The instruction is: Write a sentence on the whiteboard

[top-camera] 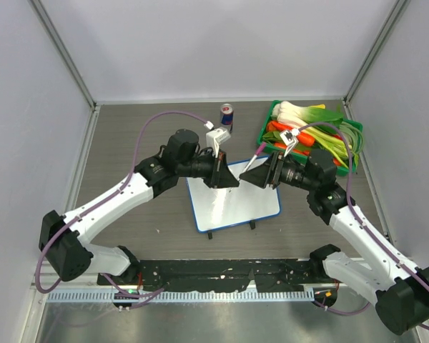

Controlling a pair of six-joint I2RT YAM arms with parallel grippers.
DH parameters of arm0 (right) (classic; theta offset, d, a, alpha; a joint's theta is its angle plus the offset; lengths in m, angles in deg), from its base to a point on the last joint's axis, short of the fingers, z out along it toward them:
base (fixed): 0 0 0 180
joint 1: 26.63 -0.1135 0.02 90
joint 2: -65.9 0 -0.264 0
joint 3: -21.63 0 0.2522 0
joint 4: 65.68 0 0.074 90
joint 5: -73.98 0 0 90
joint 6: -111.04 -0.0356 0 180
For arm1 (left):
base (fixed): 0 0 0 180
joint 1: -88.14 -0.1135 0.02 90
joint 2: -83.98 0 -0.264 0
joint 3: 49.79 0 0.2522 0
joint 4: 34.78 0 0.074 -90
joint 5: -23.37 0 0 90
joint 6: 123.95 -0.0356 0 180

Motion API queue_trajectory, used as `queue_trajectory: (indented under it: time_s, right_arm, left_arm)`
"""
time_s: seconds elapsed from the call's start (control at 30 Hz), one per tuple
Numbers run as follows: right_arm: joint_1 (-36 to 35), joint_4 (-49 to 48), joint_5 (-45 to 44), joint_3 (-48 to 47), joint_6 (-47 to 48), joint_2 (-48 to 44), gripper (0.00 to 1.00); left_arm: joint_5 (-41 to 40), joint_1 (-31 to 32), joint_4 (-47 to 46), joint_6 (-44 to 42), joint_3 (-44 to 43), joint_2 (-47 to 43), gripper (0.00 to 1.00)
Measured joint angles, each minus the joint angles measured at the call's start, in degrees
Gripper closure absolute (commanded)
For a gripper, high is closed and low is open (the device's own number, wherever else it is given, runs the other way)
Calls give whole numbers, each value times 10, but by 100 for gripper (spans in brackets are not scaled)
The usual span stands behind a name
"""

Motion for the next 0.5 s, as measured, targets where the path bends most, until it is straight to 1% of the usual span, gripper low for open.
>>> queue_trajectory:
  time_s: [0.33, 0.37, 0.4, 0.5]
  right_arm:
    - [0, -57, 33, 4, -25, 8, 48]
    - [0, -61, 36, 4, -27, 11, 51]
    - [0, -63, 37, 4, -28, 14, 57]
    - [0, -65, 44, 5, -30, 21, 58]
  left_arm:
    - [18, 0, 2, 1, 0, -5, 100]
    - [18, 0, 1, 1, 0, -5, 100]
    - [19, 0, 1, 1, 0, -5, 100]
    - [23, 1, 1, 1, 0, -5, 100]
